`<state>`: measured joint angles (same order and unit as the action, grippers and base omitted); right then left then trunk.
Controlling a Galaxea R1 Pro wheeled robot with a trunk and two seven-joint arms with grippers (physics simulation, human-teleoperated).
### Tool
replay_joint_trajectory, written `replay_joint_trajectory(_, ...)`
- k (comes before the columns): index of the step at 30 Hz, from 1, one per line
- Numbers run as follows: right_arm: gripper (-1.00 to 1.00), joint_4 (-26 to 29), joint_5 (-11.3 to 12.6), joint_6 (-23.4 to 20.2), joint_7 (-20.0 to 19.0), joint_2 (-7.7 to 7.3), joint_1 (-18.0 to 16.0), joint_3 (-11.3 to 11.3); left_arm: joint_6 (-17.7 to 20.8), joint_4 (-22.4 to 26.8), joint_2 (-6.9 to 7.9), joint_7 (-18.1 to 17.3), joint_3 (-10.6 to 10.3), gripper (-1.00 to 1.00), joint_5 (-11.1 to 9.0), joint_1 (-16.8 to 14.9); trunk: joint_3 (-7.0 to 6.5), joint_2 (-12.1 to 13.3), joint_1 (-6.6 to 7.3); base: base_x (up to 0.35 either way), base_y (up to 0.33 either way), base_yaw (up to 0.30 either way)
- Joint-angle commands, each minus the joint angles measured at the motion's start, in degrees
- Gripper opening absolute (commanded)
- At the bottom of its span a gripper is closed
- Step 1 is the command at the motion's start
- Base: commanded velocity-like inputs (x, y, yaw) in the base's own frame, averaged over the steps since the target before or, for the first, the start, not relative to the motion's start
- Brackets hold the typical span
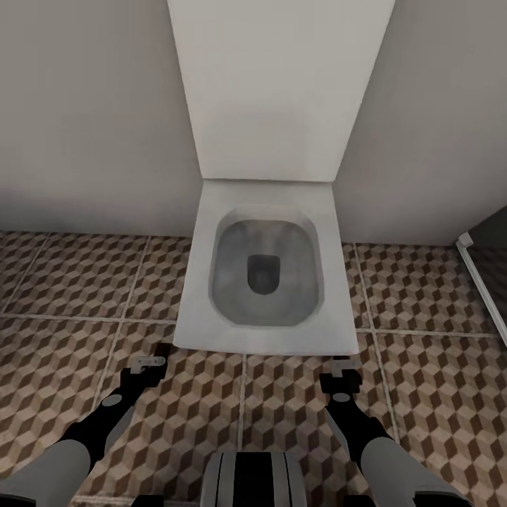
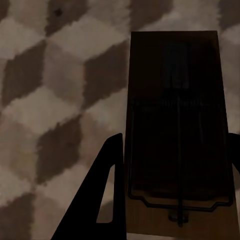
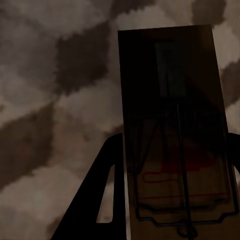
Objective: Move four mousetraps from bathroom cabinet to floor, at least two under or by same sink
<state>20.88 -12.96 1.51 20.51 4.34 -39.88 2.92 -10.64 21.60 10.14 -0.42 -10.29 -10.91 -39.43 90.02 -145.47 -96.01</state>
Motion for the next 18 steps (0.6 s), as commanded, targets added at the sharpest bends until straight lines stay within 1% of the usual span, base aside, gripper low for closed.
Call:
replay_joint_trajectory(1, -1.0, -0.07, -0.31, 0.2, -0.05, 0.05, -0.03, 0.33, -0.19, -0.06, 0.06, 0.15, -0.42, -1.0, -0.51, -0.03, 0.03, -0.01, 0.01, 0.0, 0.0, 0.0)
replay_joint_trajectory(11, -1.0, -0.05, -0.37, 0.23, -0.01, 0.05, -0.03, 0.33, -0.11, -0.15, 0.06, 0.16, -0.33, -1.0, -0.56, -0.03, 0.03, -0.01, 0.01, 0.007, 0.0, 0.0)
replay_joint_trajectory(14, -1.0, -0.05, -0.39, 0.24, 0.03, 0.05, -0.03, 0.33, -0.09, -0.15, 0.06, 0.16, -0.34, -1.0, -0.57, -0.03, 0.03, -0.01, 0.01, 0.15, 0.0, 0.0)
replay_joint_trajectory(18, -1.0, -0.05, -0.4, 0.25, -0.01, 0.0, -0.03, 0.33, -0.15, -0.16, 0.06, 0.16, -0.32, -1.0, -0.59, -0.03, 0.03, -0.01, 0.01, 0.265, 0.0, 0.0)
